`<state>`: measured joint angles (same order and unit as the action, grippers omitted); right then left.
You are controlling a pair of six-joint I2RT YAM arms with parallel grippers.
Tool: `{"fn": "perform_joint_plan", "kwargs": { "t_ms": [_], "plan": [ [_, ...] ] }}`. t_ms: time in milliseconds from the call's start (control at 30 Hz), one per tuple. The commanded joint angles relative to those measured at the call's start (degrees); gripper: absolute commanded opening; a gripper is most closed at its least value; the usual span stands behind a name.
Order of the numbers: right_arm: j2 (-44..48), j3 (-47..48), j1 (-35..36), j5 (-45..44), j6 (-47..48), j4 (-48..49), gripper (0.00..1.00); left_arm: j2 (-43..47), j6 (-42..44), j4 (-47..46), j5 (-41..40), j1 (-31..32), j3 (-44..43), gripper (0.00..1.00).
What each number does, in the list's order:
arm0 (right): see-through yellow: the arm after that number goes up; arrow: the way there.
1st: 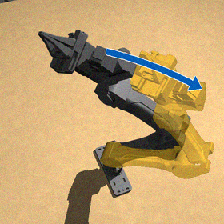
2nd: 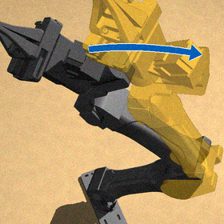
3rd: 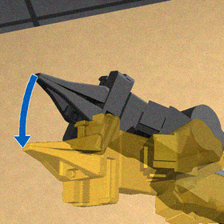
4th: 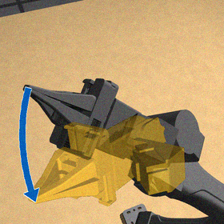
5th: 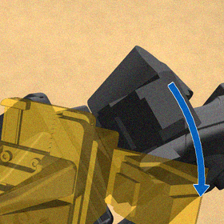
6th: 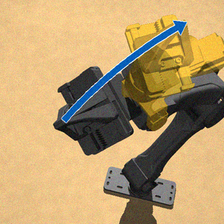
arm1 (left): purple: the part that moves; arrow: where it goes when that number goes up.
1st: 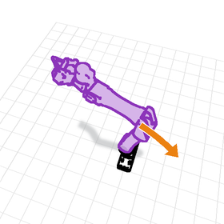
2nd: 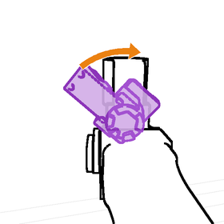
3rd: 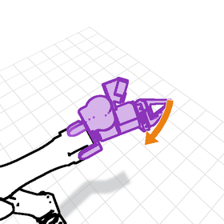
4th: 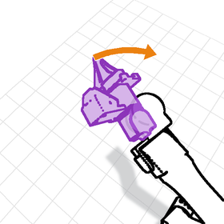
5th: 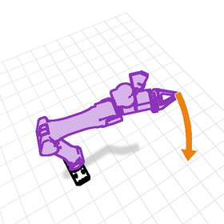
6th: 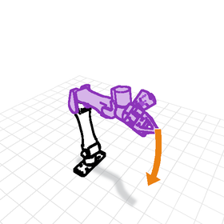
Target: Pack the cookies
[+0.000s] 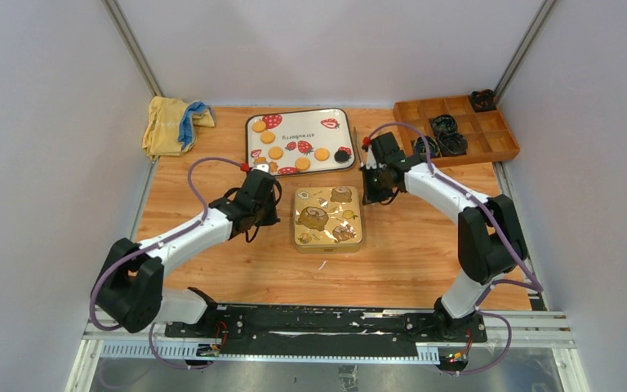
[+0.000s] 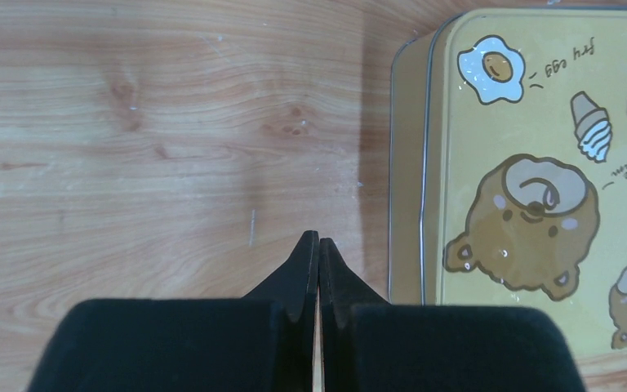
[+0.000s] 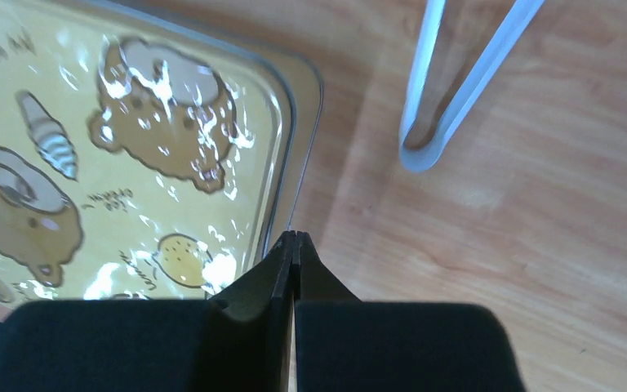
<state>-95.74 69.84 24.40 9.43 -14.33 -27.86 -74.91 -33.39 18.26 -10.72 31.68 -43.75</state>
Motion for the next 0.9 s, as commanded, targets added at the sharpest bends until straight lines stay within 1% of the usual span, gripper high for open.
{"fn": "perform_joint_plan", "kwargs": {
  "t_ms": [0,233,367,567,767,867],
  "plan": [
    [0.6,-4.0,2.6,-3.1,-1.4,-0.3,0.0,-5.5,-0.9,-7.4,2.2,0.1,0.0,0.0],
    [1.4,-7.0,3.0,-3.3,-1.5,1.2,0.0,-14.2,-1.8,-13.7,6.1,0.1,-1.3,0.0],
    [1.9,-7.6,4.1,-2.1,-1.8,1.6,0.0,-16.6,-2.0,-14.5,6.5,0.1,-1.8,0.0],
    [1.7,-8.2,6.0,1.1,-2.3,3.0,0.0,-13.9,-1.8,-13.8,5.6,0.1,0.3,0.0],
    [0.4,-6.9,8.9,1.5,-2.9,3.2,0.0,-12.1,-1.9,-11.9,5.4,0.1,1.0,0.0],
    [-0.4,-6.0,9.9,1.9,-3.1,3.2,0.0,-9.8,-1.9,-10.5,4.4,0.1,2.1,0.0]
  ]
}}
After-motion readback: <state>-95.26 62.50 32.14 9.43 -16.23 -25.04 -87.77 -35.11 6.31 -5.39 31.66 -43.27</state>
